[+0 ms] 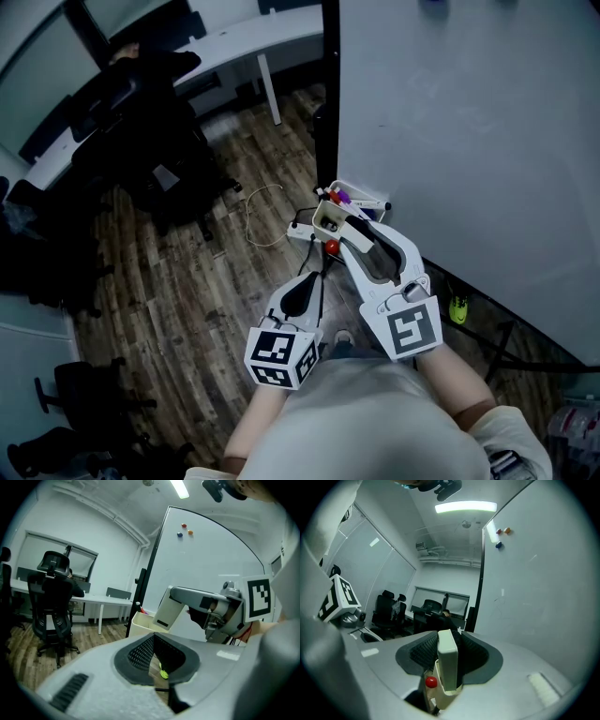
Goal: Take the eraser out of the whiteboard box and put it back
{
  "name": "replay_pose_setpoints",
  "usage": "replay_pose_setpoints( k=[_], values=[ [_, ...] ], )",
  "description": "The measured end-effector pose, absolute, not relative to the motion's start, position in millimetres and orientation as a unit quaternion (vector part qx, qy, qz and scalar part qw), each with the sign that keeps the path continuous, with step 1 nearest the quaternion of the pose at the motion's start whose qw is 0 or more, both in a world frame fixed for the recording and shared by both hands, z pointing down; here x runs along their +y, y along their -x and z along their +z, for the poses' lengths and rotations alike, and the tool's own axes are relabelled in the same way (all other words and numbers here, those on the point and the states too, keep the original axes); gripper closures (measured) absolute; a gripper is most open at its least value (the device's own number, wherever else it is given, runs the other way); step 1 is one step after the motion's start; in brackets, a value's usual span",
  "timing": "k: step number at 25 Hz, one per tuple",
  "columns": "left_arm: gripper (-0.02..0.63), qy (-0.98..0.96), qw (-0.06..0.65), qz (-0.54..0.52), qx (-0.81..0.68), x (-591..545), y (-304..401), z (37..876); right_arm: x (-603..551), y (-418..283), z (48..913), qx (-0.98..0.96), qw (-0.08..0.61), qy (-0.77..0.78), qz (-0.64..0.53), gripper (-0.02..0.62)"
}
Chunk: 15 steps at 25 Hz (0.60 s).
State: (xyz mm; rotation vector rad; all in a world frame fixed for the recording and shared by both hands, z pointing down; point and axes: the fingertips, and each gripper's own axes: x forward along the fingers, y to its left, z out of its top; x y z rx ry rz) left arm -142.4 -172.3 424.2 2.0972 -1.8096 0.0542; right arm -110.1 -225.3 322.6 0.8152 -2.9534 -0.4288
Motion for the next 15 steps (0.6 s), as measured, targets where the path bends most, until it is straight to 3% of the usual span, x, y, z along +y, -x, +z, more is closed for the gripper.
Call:
replay_pose_setpoints(
  k=[15],
  values=[
    [0.605, -0.736, 0.196, 0.02, -0.648, -189, 147, 433, -247, 115, 365, -0.959, 0.075, -0.248, -0.112, 0.428]
  ],
)
